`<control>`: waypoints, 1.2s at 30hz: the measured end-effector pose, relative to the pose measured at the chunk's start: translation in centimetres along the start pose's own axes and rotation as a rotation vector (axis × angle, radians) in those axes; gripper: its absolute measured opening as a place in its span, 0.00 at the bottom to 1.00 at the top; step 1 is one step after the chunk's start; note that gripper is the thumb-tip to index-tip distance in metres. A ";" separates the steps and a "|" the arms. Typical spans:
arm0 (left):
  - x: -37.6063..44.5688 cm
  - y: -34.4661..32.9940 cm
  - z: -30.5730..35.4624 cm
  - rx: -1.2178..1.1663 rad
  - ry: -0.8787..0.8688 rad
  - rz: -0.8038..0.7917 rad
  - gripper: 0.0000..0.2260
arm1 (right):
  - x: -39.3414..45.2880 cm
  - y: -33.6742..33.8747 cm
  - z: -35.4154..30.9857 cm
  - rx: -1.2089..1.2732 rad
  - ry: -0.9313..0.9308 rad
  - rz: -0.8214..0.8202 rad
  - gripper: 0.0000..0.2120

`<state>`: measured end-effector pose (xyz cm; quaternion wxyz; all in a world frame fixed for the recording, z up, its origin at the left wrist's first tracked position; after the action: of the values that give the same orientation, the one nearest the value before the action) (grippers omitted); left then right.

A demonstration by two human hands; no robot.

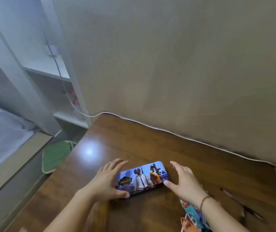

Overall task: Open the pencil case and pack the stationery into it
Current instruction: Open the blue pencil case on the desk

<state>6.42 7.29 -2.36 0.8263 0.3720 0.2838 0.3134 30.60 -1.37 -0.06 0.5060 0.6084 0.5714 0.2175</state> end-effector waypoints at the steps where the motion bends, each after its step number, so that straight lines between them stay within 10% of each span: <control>1: -0.1 -1.3 -0.9 0.013 0.005 -0.025 0.51 | 0.3 -1.2 0.2 0.001 -0.010 -0.024 0.40; 7: -0.5 -4.0 -3.0 0.056 -0.049 0.184 0.46 | 1.2 -5.1 1.4 0.020 -0.046 0.044 0.39; 17: -3.2 -1.4 -6.3 -0.649 0.118 0.158 0.27 | -1.5 -7.4 2.5 0.051 -0.114 0.010 0.29; 20: -2.4 0.2 -8.4 -0.626 0.269 0.349 0.08 | -1.8 -7.1 1.9 0.004 -0.135 0.056 0.19; 24: -0.7 -0.2 -8.3 -0.450 0.356 0.337 0.14 | -1.2 -5.8 1.0 -0.090 -0.206 0.140 0.06; 36: -2.4 -0.7 -5.8 -0.212 0.100 0.400 0.07 | -0.1 -5.2 -0.5 -0.412 -0.362 0.113 0.10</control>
<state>1.04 7.73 -5.68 0.7672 0.3158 0.2104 0.5171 27.65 -2.13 -4.29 0.6999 0.5525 0.3807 0.2449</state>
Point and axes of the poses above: each hand's wrist, its own x-axis towards the middle knuckle, its own y-axis out of the back of the hand, z = x × y, the point moved 10 cm from there along x, towards the middle knuckle, and after that the axes turned 7 degrees about -x, right-handed, at the moved point
